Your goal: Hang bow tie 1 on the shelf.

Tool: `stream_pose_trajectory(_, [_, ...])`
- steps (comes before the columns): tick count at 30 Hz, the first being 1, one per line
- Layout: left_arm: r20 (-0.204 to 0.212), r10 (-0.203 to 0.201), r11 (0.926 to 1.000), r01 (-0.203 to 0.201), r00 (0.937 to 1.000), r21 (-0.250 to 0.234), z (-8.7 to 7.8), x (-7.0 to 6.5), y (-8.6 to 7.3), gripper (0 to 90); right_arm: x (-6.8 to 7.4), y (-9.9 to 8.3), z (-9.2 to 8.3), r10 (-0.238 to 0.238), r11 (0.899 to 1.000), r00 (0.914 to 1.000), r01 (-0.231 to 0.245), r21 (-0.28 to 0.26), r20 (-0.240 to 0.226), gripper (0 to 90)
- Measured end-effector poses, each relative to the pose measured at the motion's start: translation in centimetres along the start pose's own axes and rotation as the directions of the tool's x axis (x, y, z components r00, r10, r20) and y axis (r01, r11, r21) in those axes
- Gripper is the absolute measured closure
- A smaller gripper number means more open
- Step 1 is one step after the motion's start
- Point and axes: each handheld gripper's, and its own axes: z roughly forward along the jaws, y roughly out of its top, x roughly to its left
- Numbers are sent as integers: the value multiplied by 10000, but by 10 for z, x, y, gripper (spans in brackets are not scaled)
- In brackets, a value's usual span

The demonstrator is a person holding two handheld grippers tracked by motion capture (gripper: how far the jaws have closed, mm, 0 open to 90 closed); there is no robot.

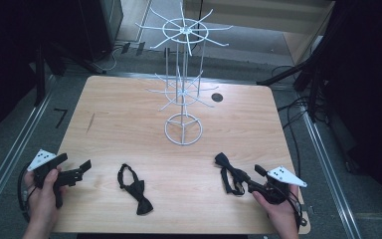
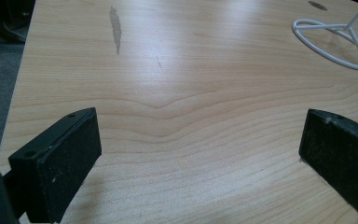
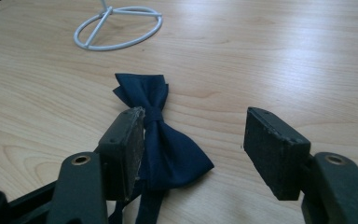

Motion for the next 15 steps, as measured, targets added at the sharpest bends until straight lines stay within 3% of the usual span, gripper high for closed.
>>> stream_pose_trajectory(15, [5, -21, 10000, 21, 10000, 25, 0, 0, 0, 0, 10, -3, 11, -226, 9973, 9992, 249, 695, -345, 419])
